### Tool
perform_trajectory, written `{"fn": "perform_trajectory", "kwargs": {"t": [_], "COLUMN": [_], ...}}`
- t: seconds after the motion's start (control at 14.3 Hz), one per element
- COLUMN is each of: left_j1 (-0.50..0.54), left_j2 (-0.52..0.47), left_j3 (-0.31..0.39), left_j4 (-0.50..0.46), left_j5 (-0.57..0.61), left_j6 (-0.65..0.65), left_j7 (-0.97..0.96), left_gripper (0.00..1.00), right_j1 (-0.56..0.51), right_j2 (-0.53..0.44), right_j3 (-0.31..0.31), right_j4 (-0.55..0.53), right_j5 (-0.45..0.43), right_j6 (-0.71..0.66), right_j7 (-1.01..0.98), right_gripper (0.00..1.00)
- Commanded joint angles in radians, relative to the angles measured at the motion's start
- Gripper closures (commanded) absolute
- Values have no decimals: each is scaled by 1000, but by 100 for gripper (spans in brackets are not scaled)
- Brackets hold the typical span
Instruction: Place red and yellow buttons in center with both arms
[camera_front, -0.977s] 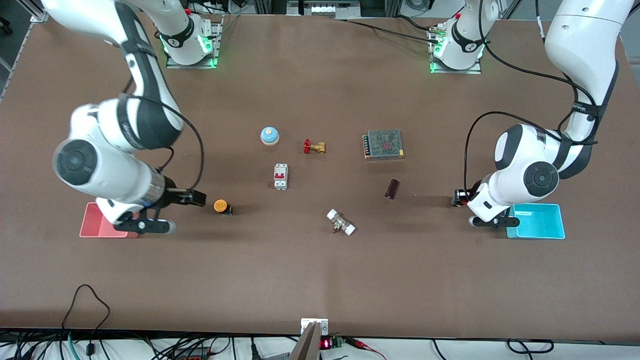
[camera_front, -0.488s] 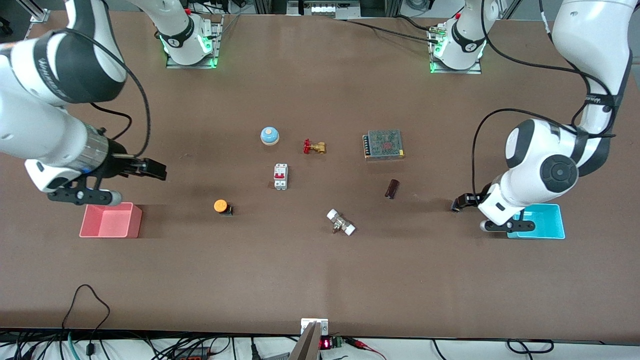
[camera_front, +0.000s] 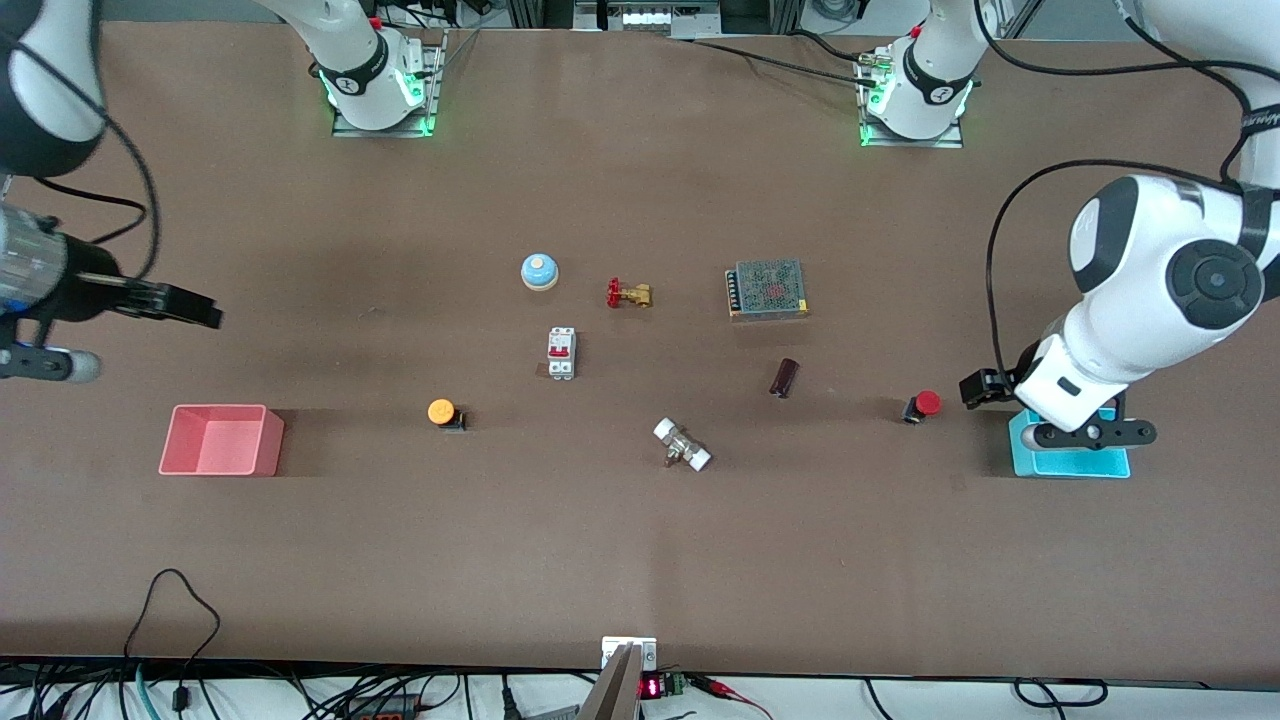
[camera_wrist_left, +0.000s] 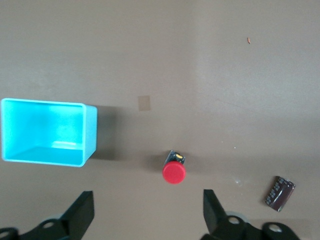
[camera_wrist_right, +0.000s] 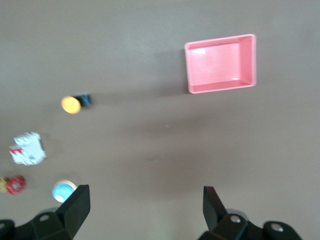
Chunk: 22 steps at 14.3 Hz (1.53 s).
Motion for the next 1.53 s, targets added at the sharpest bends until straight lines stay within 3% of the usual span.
{"fn": "perform_trajectory", "kwargs": {"t": [0.0, 0.21, 0.28, 0.49, 0.7, 0.91, 1.47], "left_j1": [15, 7, -16, -170, -234, -244, -232], "left_j2": [-65, -123, -143, -234, -294, -338, -429], "left_j3": [-3, 16, 45, 237, 326, 340, 363], "left_j4": [-10, -10, -10, -15, -22, -27, -25], "left_j5": [23, 9, -3, -69, -103, -103, -175], "left_j6": [-47, -85, -106, -169, -223, -264, -363], "left_j7": [-3, 10, 33, 68, 150, 179, 247], "left_gripper": [0, 0, 0, 0, 0, 0, 0], "right_j1": [-19, -148, -160, -159, -156, -157, -157], "right_j2": [-54, -72, -74, -87, -142, -192, -222], "right_j3": [-12, 159, 172, 172, 171, 172, 175], "right_j4": [-8, -20, -23, -33, -117, -172, -178], "right_j5": [-31, -67, -68, -67, -70, -75, -76], "right_j6": [-13, -10, -4, -31, -1, 22, -8], "right_j7": [-101, -90, -90, -78, -73, -73, -47], "right_gripper": [0, 0, 0, 0, 0, 0, 0]}}
